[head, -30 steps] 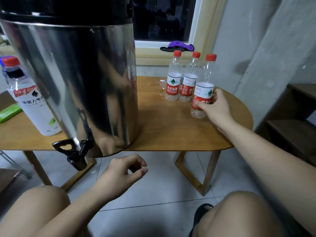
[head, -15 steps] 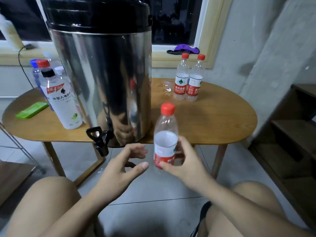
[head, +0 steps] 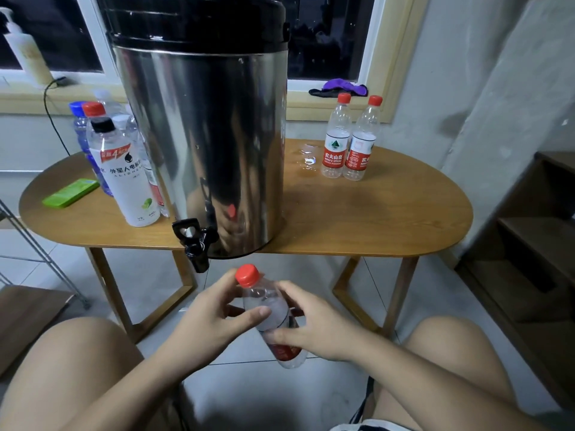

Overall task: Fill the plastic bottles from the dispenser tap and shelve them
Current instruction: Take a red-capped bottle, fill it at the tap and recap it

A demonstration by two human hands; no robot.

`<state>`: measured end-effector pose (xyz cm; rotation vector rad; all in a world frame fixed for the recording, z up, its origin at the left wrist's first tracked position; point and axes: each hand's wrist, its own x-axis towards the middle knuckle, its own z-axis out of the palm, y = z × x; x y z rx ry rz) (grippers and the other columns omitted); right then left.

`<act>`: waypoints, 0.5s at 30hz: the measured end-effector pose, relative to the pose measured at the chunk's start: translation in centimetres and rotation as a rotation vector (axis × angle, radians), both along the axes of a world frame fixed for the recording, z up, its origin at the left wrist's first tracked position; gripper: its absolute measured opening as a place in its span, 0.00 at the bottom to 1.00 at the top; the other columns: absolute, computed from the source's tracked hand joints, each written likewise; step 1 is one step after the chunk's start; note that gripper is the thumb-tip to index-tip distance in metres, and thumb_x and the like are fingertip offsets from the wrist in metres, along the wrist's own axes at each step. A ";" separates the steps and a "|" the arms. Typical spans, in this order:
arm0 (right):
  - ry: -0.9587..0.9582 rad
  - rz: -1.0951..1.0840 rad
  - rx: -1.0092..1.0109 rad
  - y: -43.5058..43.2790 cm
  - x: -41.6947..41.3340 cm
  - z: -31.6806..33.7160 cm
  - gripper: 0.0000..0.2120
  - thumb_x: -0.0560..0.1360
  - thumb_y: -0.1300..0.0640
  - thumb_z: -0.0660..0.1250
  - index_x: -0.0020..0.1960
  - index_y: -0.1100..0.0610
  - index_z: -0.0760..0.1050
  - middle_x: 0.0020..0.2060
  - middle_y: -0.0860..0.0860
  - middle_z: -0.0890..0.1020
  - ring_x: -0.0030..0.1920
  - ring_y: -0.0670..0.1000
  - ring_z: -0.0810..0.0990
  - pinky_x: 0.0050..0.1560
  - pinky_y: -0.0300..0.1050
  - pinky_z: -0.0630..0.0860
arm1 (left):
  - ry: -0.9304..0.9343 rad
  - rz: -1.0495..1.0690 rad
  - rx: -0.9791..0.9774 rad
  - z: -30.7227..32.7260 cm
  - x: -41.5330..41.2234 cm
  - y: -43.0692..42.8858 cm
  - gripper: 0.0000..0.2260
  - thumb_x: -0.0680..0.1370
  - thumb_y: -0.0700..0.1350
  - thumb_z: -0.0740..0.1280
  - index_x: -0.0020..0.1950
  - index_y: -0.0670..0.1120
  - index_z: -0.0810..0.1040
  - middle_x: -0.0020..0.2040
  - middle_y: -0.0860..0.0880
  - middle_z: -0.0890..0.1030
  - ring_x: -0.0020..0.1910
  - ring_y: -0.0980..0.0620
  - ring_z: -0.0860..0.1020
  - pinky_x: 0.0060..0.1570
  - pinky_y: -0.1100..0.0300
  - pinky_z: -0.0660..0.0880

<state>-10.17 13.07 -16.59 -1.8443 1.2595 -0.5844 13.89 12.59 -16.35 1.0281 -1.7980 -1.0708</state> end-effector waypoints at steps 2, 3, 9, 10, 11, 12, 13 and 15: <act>0.030 0.000 0.000 -0.1 -0.1 -0.4 0.36 0.73 0.38 0.81 0.76 0.34 0.69 0.68 0.37 0.81 0.69 0.40 0.79 0.71 0.50 0.78 | -0.012 0.015 -0.009 0.2 0.2 -0.1 0.20 0.78 0.58 0.77 0.69 0.59 0.80 0.67 0.54 0.84 0.69 0.51 0.82 0.59 0.46 0.84; 0.076 0.004 -0.007 -0.2 -0.2 -0.7 0.38 0.71 0.36 0.81 0.76 0.32 0.68 0.68 0.37 0.80 0.69 0.40 0.78 0.71 0.50 0.78 | -0.012 0.045 -0.017 0.3 0.6 -0.2 0.19 0.79 0.59 0.76 0.69 0.59 0.80 0.67 0.55 0.84 0.68 0.51 0.82 0.61 0.46 0.83; 0.238 0.045 -0.048 -0.8 -1.4 -1.2 0.41 0.69 0.34 0.80 0.77 0.31 0.66 0.71 0.34 0.77 0.71 0.38 0.75 0.72 0.47 0.76 | -0.148 0.057 -0.031 0.6 2.9 -0.8 0.10 0.80 0.52 0.77 0.61 0.61 0.86 0.60 0.55 0.87 0.58 0.53 0.85 0.57 0.50 0.81; 0.250 0.052 -0.058 -0.8 -1.5 -1.3 0.41 0.69 0.34 0.81 0.78 0.32 0.67 0.71 0.34 0.77 0.71 0.37 0.75 0.72 0.46 0.76 | -0.181 0.035 -0.043 0.6 3.2 -0.7 0.11 0.79 0.52 0.77 0.61 0.61 0.87 0.60 0.56 0.87 0.60 0.52 0.84 0.57 0.51 0.81; 0.250 0.056 -0.056 -0.9 -1.6 -1.4 0.41 0.69 0.34 0.81 0.78 0.33 0.68 0.71 0.34 0.77 0.70 0.37 0.75 0.72 0.46 0.75 | -0.211 0.018 -0.056 0.5 3.4 -0.7 0.12 0.79 0.51 0.77 0.62 0.60 0.87 0.60 0.57 0.87 0.62 0.52 0.84 0.58 0.52 0.82; 0.244 0.059 -0.049 -0.9 -1.6 -1.5 0.41 0.68 0.34 0.81 0.78 0.33 0.68 0.70 0.34 0.77 0.70 0.37 0.75 0.72 0.45 0.76 | -0.239 0.011 -0.069 0.4 3.5 -0.7 0.13 0.79 0.50 0.78 0.62 0.60 0.87 0.60 0.58 0.86 0.63 0.52 0.84 0.58 0.53 0.82; 0.239 0.059 -0.040 -0.9 -1.5 -1.7 0.41 0.68 0.33 0.81 0.77 0.33 0.68 0.70 0.34 0.77 0.69 0.38 0.76 0.72 0.46 0.76 | -0.267 0.016 -0.080 0.3 3.7 -0.8 0.13 0.79 0.49 0.78 0.63 0.59 0.86 0.60 0.59 0.86 0.63 0.53 0.84 0.58 0.54 0.83; 0.239 0.064 -0.035 -0.8 -1.2 -1.9 0.41 0.68 0.32 0.80 0.77 0.33 0.68 0.69 0.35 0.78 0.67 0.39 0.77 0.70 0.46 0.78 | -0.304 0.067 -0.097 0.0 3.8 -0.9 0.14 0.79 0.46 0.79 0.63 0.59 0.87 0.58 0.62 0.87 0.61 0.56 0.84 0.57 0.55 0.83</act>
